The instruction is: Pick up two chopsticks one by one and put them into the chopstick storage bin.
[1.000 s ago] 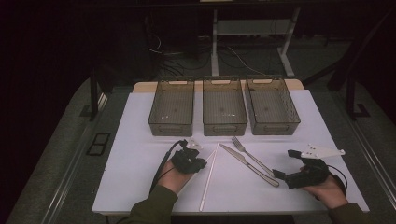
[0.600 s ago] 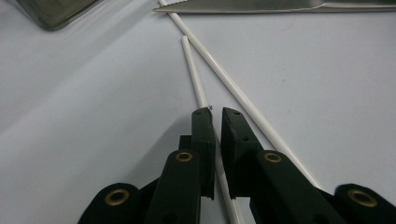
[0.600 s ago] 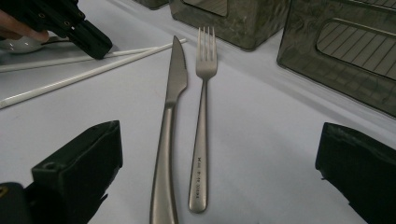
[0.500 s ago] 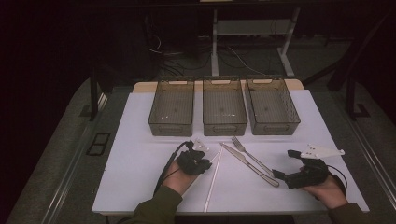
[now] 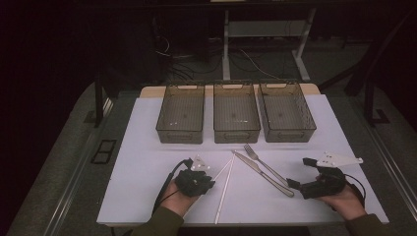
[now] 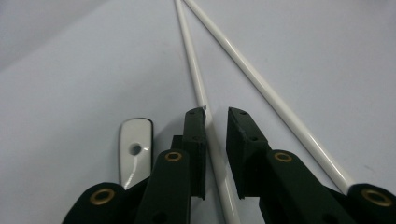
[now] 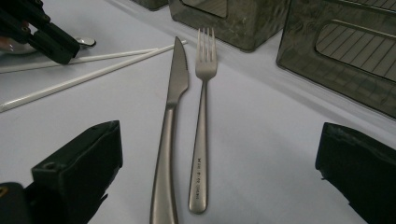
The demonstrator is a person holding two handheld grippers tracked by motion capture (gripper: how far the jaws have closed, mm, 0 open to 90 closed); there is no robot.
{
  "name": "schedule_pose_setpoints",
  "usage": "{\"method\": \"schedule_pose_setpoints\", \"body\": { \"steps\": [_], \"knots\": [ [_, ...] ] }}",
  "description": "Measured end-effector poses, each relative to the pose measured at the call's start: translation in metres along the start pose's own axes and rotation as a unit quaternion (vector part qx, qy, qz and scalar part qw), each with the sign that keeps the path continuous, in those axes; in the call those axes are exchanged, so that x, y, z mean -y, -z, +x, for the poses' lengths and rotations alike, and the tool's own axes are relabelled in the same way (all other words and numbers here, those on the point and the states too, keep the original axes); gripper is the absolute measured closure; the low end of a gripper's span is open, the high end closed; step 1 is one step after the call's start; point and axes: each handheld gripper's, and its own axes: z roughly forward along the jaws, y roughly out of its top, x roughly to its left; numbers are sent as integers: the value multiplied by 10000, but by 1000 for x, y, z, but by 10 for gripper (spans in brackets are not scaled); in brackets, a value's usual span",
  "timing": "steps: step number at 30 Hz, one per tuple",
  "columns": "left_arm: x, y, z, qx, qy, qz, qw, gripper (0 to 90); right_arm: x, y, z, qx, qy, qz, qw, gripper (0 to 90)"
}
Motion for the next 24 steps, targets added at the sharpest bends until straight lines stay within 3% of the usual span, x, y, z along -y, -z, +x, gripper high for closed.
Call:
{"method": "schedule_pose_setpoints", "body": {
  "steps": [2,7,12,15,24],
  "knots": [
    [0,0,-1,-75,-44,-1,10000,800,0,0,0,6,-3,1,10000,5],
    [1,0,0,-74,73,-9,9999,827,0,0,0,-6,6,10,10000,5],
    [0,1,2,-75,357,-33,9993,843,0,0,0,-8,3,11,10000,5],
    [0,2,4,-157,392,-32,9991,848,0,0,0,-7,8,10,10000,5],
    [-3,10,1,-89,440,-284,9986,850,0,-1,0,-3,13,17,10000,5]
  ]
}}
